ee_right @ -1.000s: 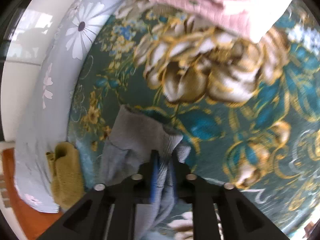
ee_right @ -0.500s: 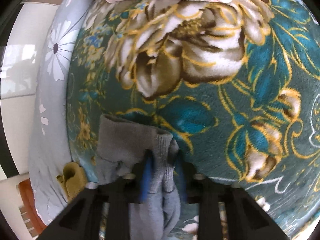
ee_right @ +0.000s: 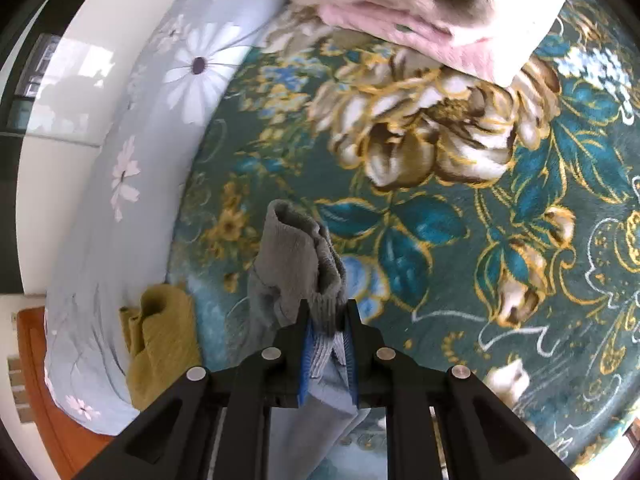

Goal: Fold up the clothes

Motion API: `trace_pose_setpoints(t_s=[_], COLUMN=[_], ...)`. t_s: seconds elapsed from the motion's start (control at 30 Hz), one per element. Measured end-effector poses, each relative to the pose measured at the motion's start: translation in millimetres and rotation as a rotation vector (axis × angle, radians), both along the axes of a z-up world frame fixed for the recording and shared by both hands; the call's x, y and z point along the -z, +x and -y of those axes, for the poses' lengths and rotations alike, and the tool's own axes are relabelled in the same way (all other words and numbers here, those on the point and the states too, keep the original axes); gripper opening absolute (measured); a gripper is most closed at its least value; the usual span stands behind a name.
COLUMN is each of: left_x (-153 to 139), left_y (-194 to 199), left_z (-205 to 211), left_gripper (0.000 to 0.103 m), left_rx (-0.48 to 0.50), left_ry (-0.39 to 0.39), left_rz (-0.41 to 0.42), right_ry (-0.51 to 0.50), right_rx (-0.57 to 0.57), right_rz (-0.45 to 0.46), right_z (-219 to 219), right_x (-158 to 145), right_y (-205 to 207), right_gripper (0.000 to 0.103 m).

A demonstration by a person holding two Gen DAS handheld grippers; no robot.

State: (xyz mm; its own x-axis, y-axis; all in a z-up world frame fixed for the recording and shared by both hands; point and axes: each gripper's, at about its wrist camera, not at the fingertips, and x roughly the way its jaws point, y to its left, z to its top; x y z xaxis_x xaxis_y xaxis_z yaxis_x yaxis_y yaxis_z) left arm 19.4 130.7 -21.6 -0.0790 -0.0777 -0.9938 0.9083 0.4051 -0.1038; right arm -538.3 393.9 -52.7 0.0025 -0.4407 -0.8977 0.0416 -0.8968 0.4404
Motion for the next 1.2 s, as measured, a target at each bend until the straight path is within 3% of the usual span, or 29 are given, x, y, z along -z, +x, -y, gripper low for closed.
trace_pose_setpoints(t_s=[0.13, 0.27, 0.3, 0.47, 0.67, 0.77, 0.87, 0.97, 1.2], left_x=[25.1, 40.9, 47.3, 86.2, 96.1, 81.3, 54.1, 23.1, -25.0], left_y=[-132.2, -232.0, -251.5, -289.0, -297.5, -277.9, -234.5, -179.3, -70.3], left_z=[13.7, 0.0, -3.6, -5.0, 3.8, 11.6, 21.3, 28.0, 4.0], left_gripper=[0.031, 0.031, 0.031, 0.031, 0.031, 0.031, 0.031, 0.031, 0.031], left_rx=[0.352, 0.643, 0.680, 0.665, 0.648, 0.577, 0.471, 0.362, 0.136], left_ry=[0.026, 0.025, 0.035, 0.127, 0.165, 0.153, 0.084, 0.001, -0.120], left_rz=[-0.121, -0.139, -0.153, -0.156, -0.128, -0.207, -0.246, -0.230, -0.215], right_ry=[-0.012, -0.015, -0.015, -0.016, -0.004, -0.019, -0.043, -0.064, -0.071], right_rx=[-0.037, -0.083, -0.089, -0.100, -0.128, -0.182, -0.309, -0.458, -0.734], right_rz=[-0.015, -0.039, -0.044, -0.070, -0.087, -0.115, -0.155, -0.188, -0.150], right_z=[9.9, 18.8, 20.3, 19.9, 26.1, 45.2, 81.0, 121.3, 207.2], right_x=[-18.6, -36.6, -40.2, -58.9, -73.6, -85.5, -101.1, -110.5, -87.4], right_y=[13.3, 24.6, 26.3, 28.6, 32.2, 42.1, 61.0, 92.0, 201.1], right_gripper=[0.015, 0.015, 0.015, 0.015, 0.015, 0.015, 0.015, 0.015, 0.015])
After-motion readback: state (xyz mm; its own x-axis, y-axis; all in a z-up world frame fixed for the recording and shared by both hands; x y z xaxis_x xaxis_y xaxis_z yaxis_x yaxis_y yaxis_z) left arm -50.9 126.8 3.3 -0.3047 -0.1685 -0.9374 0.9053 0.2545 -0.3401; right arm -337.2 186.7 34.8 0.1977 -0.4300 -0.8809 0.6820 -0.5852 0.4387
